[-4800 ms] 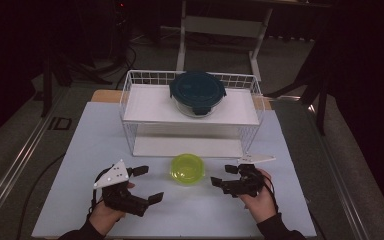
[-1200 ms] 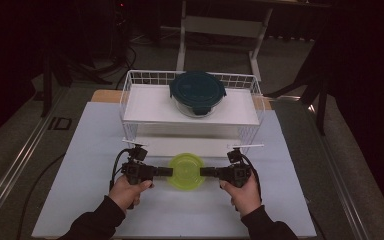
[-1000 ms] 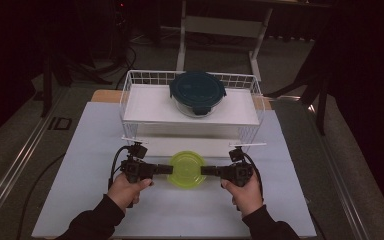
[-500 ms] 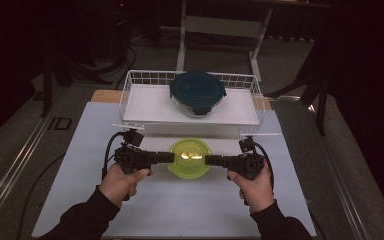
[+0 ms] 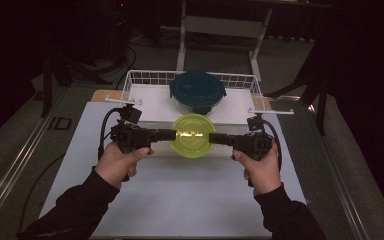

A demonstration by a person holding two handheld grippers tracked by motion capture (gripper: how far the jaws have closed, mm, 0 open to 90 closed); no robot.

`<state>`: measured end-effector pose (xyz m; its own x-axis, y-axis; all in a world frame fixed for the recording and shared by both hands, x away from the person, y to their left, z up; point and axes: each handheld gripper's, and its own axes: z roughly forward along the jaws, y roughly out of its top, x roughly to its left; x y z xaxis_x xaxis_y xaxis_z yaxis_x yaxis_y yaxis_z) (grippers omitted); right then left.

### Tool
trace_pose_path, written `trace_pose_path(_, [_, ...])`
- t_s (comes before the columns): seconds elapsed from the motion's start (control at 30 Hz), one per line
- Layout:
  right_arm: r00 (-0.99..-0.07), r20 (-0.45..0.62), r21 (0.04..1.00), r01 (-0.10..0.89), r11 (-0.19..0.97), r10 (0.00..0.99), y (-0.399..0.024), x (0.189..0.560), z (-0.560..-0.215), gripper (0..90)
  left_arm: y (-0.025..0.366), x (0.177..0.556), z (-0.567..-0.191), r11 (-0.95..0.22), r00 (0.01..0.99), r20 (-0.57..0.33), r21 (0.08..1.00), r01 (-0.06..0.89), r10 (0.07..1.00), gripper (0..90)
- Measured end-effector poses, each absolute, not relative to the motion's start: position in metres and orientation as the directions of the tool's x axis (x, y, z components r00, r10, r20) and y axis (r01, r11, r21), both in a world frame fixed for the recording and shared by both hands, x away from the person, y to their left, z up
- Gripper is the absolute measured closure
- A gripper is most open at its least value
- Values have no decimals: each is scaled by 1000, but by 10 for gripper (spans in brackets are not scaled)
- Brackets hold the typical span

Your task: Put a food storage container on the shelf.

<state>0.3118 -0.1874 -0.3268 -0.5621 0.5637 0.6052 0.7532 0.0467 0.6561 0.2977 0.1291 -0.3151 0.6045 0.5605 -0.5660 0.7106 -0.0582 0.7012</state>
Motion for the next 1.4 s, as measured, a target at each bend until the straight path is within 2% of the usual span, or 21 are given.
trace_pose_path(0.5, [-579, 574, 704, 710, 11, 579, -189, 335, -275, 806, 124, 323, -267, -31, 617, -533, 742, 670, 580, 819])
trace_pose_path(0.73, [-567, 568, 710, 704, -7, 597, -189, 356, -252, 807, 122, 353, -249, -18, 616, -536, 746, 666, 577, 816])
trace_pose_path(1.0, [-525, 575, 697, 716, -40, 628, -190, 380, -245, 807, 117, 382, -245, 2, 591, -548, 734, 679, 592, 812])
trace_pose_path(1.4, [-489, 581, 665, 746, -33, 651, -186, 400, -245, 806, 118, 400, -254, 40, 543, -593, 696, 717, 595, 805])
